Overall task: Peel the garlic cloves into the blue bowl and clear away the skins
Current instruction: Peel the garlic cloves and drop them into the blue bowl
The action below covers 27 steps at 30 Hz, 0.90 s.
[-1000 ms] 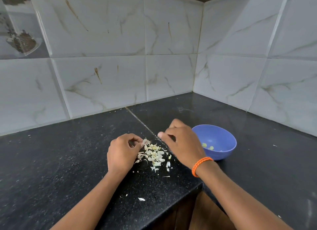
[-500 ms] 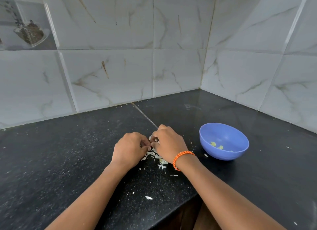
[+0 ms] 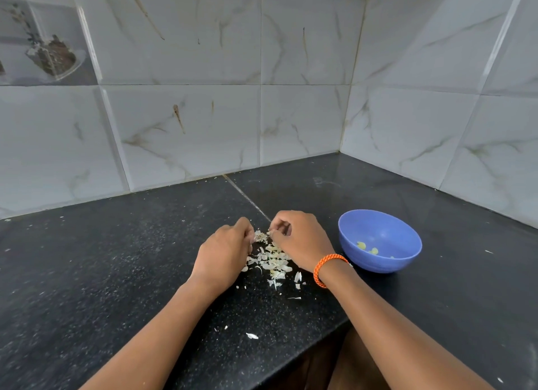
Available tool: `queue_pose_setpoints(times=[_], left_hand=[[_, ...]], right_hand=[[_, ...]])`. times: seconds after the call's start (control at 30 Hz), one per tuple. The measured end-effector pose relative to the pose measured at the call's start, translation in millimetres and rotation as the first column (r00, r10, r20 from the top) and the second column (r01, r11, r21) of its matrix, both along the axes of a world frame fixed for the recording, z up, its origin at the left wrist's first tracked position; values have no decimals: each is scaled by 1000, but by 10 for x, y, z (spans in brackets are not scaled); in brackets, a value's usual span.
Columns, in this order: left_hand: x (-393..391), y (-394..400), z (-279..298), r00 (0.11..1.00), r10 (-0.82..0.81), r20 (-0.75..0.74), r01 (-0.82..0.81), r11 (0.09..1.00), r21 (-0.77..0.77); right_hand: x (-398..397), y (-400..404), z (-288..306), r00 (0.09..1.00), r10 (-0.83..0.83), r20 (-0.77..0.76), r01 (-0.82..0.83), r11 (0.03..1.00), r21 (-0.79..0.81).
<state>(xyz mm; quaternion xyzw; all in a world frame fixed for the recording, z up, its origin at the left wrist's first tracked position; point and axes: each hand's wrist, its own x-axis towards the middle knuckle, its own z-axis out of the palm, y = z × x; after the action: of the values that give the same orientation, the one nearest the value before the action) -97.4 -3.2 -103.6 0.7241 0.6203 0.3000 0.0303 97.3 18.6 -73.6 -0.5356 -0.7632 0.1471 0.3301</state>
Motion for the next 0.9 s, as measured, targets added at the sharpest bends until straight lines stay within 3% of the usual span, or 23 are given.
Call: queue_pose_setpoints(times=[0.13, 0.23, 0.33, 0.43, 0.53, 0.63, 0.8, 0.9], left_hand=[[-23, -6, 14, 997, -32, 69, 30, 999, 31], [-29, -21, 2, 999, -9, 43, 9, 1000, 9], [-48, -1, 17, 993, -23, 112, 20, 1000, 23], [-77, 21, 50, 967, -31, 252, 29, 1000, 12], [-105, 55, 11, 942, 7, 334, 1, 1000, -22], [-127, 63, -9, 923, 43, 382, -36, 999, -26], [-115, 49, -3, 918, 38, 394, -36, 999, -12], [-90, 25, 29, 897, 6, 441, -20, 999, 26]], right_hand=[[142, -4, -7, 999, 24, -36, -25, 999, -21], [186, -3, -52, 997, 53, 59, -51, 998, -41], [167, -37, -23, 996, 49, 81, -49, 999, -3], [62, -154, 77, 978, 206, 25, -206, 979, -11], [-127, -283, 86, 923, 354, 151, -354, 935, -27], [-279, -337, -17, 883, 333, 330, -356, 934, 10], [-311, -354, -68, 888, 302, 347, -341, 938, 56], [-249, -320, -62, 931, 271, 243, -288, 957, 34]])
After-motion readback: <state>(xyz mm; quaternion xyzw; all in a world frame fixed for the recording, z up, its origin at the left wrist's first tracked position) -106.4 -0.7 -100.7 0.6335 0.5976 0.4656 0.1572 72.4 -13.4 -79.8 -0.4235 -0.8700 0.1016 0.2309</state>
